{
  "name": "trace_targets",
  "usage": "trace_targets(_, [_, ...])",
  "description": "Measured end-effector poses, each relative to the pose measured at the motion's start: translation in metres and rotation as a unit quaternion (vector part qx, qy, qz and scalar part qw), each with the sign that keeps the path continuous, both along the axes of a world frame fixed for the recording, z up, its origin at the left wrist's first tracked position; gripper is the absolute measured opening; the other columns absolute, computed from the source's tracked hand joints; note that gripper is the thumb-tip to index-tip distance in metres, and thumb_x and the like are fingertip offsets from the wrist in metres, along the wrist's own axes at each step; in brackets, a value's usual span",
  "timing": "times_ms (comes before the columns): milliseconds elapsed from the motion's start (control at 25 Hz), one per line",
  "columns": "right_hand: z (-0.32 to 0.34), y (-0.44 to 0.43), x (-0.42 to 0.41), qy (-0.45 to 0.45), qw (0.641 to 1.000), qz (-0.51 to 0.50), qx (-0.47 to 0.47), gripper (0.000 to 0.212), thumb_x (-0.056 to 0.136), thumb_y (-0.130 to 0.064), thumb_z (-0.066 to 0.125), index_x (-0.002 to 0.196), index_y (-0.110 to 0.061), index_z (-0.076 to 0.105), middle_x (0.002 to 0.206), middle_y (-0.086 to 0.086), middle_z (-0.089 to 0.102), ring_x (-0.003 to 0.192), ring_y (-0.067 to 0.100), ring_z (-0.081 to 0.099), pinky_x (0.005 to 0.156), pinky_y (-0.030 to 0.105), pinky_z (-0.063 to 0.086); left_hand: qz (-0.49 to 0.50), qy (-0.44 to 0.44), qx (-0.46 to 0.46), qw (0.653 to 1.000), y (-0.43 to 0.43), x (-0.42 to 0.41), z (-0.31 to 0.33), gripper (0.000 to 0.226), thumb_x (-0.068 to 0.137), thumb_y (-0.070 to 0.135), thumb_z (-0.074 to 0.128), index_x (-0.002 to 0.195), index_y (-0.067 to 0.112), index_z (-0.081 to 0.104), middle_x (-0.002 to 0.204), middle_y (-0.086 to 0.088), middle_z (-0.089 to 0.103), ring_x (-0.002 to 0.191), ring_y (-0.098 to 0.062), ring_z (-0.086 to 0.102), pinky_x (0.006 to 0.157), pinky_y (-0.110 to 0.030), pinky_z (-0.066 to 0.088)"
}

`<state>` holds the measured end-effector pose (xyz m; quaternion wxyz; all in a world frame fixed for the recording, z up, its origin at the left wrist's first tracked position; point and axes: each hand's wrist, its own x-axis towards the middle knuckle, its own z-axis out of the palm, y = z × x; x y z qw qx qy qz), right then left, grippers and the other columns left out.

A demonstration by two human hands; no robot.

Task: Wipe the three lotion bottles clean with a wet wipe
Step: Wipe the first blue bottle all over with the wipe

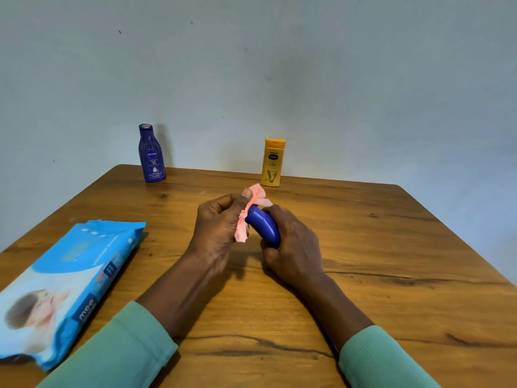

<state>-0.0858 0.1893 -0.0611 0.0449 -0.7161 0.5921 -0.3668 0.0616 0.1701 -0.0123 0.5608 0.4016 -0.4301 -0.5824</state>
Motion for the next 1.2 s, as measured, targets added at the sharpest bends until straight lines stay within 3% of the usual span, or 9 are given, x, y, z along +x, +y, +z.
trace_targets(120, [-0.001, 0.000, -0.003, -0.040, 0.999, -0.007, 0.001, 0.052, 0.085, -0.019, 0.076, 0.131, -0.028, 0.054, 0.105, -0.008, 0.061, 0.088, 0.011, 0.056, 0.081, 0.029, 0.045, -0.101, 0.048, 0.015, 0.994, 0.001, 0.012, 0.000, 0.027, 0.081, 0.021, 0.073, 0.105, 0.010, 0.080, 0.092, -0.011, 0.075, 0.057, -0.012, 0.058, 0.056, -0.026, 0.055])
trace_targets(240, [-0.003, 0.001, -0.001, -0.076, 0.997, 0.004, 0.001, 0.047, 0.084, -0.017, 0.077, 0.126, -0.027, 0.057, 0.100, -0.008, 0.063, 0.087, 0.011, 0.059, 0.082, 0.031, 0.050, -0.168, 0.060, 0.024, 0.984, 0.003, 0.023, 0.000, 0.029, 0.081, 0.016, 0.073, 0.108, 0.009, 0.081, 0.099, -0.013, 0.075, 0.062, -0.011, 0.060, 0.064, -0.025, 0.056])
trace_targets(440, [0.000, 0.001, -0.001, -0.093, 0.995, 0.034, -0.001, 0.048, 0.082, -0.015, 0.076, 0.126, -0.026, 0.060, 0.103, -0.006, 0.066, 0.089, 0.013, 0.063, 0.086, 0.042, 0.058, -0.109, 0.005, -0.004, 0.994, 0.001, 0.015, 0.010, 0.034, 0.075, 0.026, 0.074, 0.102, 0.006, 0.077, 0.097, -0.020, 0.072, 0.049, -0.009, 0.055, 0.051, -0.024, 0.052])
trace_targets(600, [-0.001, 0.002, -0.003, -0.127, 0.991, 0.048, 0.022, 0.044, 0.079, -0.021, 0.071, 0.120, -0.030, 0.059, 0.096, -0.006, 0.065, 0.083, 0.015, 0.063, 0.082, 0.047, 0.060, -0.128, 0.080, 0.040, 0.988, 0.004, 0.014, 0.004, 0.031, 0.079, 0.019, 0.072, 0.107, 0.006, 0.077, 0.086, -0.009, 0.074, 0.050, -0.007, 0.056, 0.052, -0.023, 0.054])
trace_targets(760, [-0.003, 0.002, -0.003, -0.199, 0.978, 0.062, 0.030, 0.046, 0.079, -0.017, 0.071, 0.121, -0.032, 0.060, 0.095, -0.004, 0.068, 0.082, 0.017, 0.065, 0.079, 0.048, 0.061, -0.190, 0.108, 0.019, 0.976, 0.008, 0.015, 0.001, 0.035, 0.084, 0.013, 0.070, 0.117, 0.003, 0.074, 0.084, -0.006, 0.071, 0.060, -0.009, 0.057, 0.059, -0.023, 0.055])
trace_targets(920, [-0.003, 0.000, 0.002, -0.163, 0.983, 0.077, 0.031, 0.042, 0.080, -0.021, 0.071, 0.120, -0.031, 0.061, 0.099, -0.008, 0.069, 0.089, 0.015, 0.067, 0.083, 0.046, 0.061, -0.128, 0.037, -0.016, 0.991, 0.011, 0.014, 0.008, 0.016, 0.075, 0.020, 0.076, 0.087, 0.009, 0.073, 0.078, -0.003, 0.070, 0.056, -0.008, 0.054, 0.052, -0.023, 0.051])
trace_targets(1000, [0.000, -0.002, 0.003, -0.128, 0.989, 0.074, 0.018, 0.040, 0.079, -0.025, 0.069, 0.119, -0.028, 0.061, 0.097, -0.007, 0.068, 0.086, 0.013, 0.065, 0.083, 0.045, 0.059, -0.078, -0.001, -0.031, 0.996, 0.010, 0.011, 0.012, 0.022, 0.073, 0.028, 0.077, 0.081, 0.009, 0.070, 0.070, -0.001, 0.067, 0.051, -0.008, 0.050, 0.047, -0.023, 0.047])
trace_targets(1080, [0.001, -0.002, 0.000, -0.124, 0.990, 0.063, 0.012, 0.039, 0.078, -0.024, 0.069, 0.116, -0.026, 0.062, 0.093, -0.006, 0.066, 0.082, 0.014, 0.063, 0.079, 0.044, 0.059, -0.061, 0.013, -0.002, 0.998, 0.010, 0.005, 0.014, 0.028, 0.070, 0.030, 0.078, 0.088, 0.008, 0.073, 0.067, 0.000, 0.067, 0.047, -0.006, 0.047, 0.045, -0.022, 0.046])
trace_targets(1200, [-0.002, 0.001, -0.005, -0.171, 0.983, 0.060, 0.020, 0.039, 0.079, -0.017, 0.071, 0.115, -0.027, 0.062, 0.090, -0.004, 0.066, 0.077, 0.017, 0.063, 0.074, 0.045, 0.059, -0.104, 0.099, 0.072, 0.987, 0.012, 0.003, 0.014, 0.035, 0.071, 0.021, 0.076, 0.103, 0.007, 0.075, 0.067, -0.002, 0.066, 0.048, -0.005, 0.050, 0.047, -0.020, 0.051])
